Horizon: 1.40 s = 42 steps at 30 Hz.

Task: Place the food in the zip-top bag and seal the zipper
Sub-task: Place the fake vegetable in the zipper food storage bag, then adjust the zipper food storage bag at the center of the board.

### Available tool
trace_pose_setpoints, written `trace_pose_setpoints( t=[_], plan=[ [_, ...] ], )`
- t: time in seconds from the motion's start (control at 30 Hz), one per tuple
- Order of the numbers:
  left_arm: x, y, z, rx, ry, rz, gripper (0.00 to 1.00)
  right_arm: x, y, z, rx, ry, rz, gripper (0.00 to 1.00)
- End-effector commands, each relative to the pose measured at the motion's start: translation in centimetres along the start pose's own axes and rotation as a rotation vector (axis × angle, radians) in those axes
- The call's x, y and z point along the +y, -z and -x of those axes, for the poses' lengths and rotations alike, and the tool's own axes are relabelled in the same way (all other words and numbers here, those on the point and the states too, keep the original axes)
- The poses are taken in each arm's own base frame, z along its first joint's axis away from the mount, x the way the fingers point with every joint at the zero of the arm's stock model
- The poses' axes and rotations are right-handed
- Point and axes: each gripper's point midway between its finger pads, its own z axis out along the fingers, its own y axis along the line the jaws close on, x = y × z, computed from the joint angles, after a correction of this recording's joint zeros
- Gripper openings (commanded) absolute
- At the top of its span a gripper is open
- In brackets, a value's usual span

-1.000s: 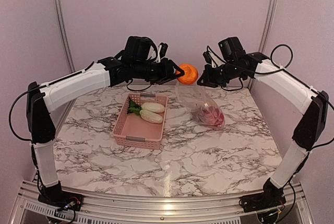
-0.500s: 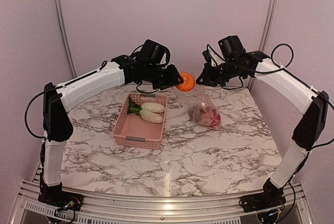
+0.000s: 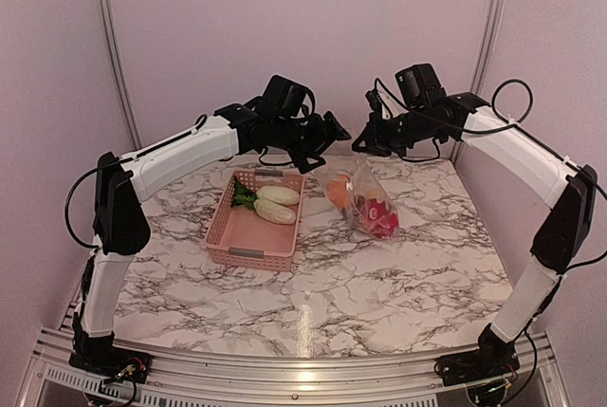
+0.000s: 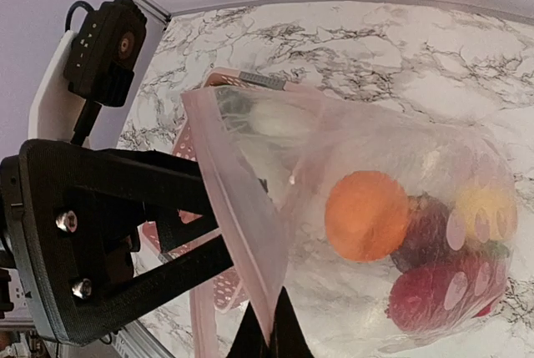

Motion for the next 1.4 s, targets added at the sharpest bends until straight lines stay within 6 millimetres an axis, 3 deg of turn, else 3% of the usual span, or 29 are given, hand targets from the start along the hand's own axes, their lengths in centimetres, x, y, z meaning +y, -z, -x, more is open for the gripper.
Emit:
trace_pose_setpoints(
  t=[0.0, 0.13, 0.27, 0.33, 0.4, 0.5, 0.6, 0.73, 0.97, 1.1, 1.2, 1.23, 1.37],
  plan=[
    [-6.6, 3.7, 2.4, -0.047, 0.034, -0.221, 0.91, 1.2, 1.5, 1.7, -0.059, -0.002, 0.047, 0.0],
    [-10.5, 7.0, 2.8, -0.069, -0.056, -0.353, 0.88, 0.8, 1.5, 1.2, -0.055, -0.013, 0.042, 0.0],
    [-11.2, 9.9, 2.2, -0.077, -0.167, -0.361, 0.82, 0.7, 1.6, 1.0, -0.059, -0.015, 0.04, 0.0],
    [-9.5, 10.8, 1.9, -0.084, -0.201, -0.281, 0.81, 0.7, 1.6, 1.0, -0.06, -0.017, 0.04, 0.0],
    [-5.8, 12.0, 1.8, -0.108, -0.184, -0.113, 0.8, 0.7, 1.6, 0.9, -0.06, -0.021, 0.045, 0.0],
    [-0.6, 12.3, 0.7, -0.095, -0.194, 0.079, 0.77, 0.7, 1.6, 0.7, -0.06, -0.024, 0.048, 0.0],
    [2.6, 12.0, -0.7, -0.045, -0.192, 0.171, 0.72, 0.5, 1.5, 0.4, -0.053, -0.028, 0.048, 0.0],
    [3.8, 10.1, -1.9, 0.02, -0.169, 0.181, 0.61, 0.5, 1.4, 0.0, -0.041, -0.029, 0.051, 0.0],
    [5.5, 5.3, -3.9, 0.137, -0.131, 0.169, 0.51, 0.3, 1.2, -0.1, -0.037, -0.024, 0.047, 0.0],
    [4.3, 3.5, -4.0, 0.17, -0.121, 0.115, 0.34, 0.2, 1.3, -0.2, -0.037, -0.027, 0.041, 0.0],
    [1.8, 3.4, -3.3, 0.151, -0.092, 0.037, 0.08, 0.5, 2.3, 0.2, -0.046, -0.029, 0.032, 0.0],
    [0.0, 3.7, -2.9, 0.146, -0.077, -0.014, 0.0, 1.0, 3.1, 0.7, -0.047, -0.031, 0.031, 0.0],
    [-7.6, 7.5, -1.1, 0.056, -0.03, -0.195, 0.0, 4.4, 8.8, 5.6, -0.137, 0.002, -0.001, 0.0]
  ],
)
